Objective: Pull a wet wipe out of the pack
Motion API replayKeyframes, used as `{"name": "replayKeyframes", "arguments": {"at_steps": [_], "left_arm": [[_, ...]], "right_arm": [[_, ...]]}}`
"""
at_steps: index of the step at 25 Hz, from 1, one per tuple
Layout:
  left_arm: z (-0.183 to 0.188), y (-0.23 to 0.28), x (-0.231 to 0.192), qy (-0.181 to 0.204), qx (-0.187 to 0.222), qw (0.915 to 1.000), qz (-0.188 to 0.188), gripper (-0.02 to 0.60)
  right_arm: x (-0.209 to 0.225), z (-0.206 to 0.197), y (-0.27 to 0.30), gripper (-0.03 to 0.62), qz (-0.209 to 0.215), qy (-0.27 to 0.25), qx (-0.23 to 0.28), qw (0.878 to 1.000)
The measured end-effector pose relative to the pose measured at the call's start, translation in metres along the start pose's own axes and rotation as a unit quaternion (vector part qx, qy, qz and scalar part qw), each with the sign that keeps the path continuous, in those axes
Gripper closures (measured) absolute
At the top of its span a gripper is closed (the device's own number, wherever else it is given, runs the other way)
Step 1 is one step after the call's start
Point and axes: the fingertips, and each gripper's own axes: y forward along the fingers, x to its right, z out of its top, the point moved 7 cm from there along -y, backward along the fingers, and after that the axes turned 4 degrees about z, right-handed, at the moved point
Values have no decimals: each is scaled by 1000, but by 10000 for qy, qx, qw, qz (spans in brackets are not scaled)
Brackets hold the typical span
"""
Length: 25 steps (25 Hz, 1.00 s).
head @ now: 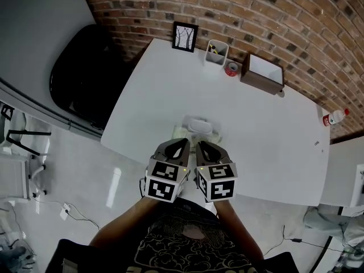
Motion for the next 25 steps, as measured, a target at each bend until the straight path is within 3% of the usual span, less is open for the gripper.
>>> {"name": "replayKeyframes", "arguments": {"at_steps": [7,10,25], "left_arm": [[2,13,-12,-6,-79,10000,-25,569],[4,17,-17,-16,-111,9999,-37,569],[9,31,-30,-41,-149,9999,-47,569]], "right_arm": [[5,-2,19,567,-30,65,-210,9998],[7,-2,26,526,-14,107,-315,9994],[18,-10,47,547,-112,89,-837,9964]]}}
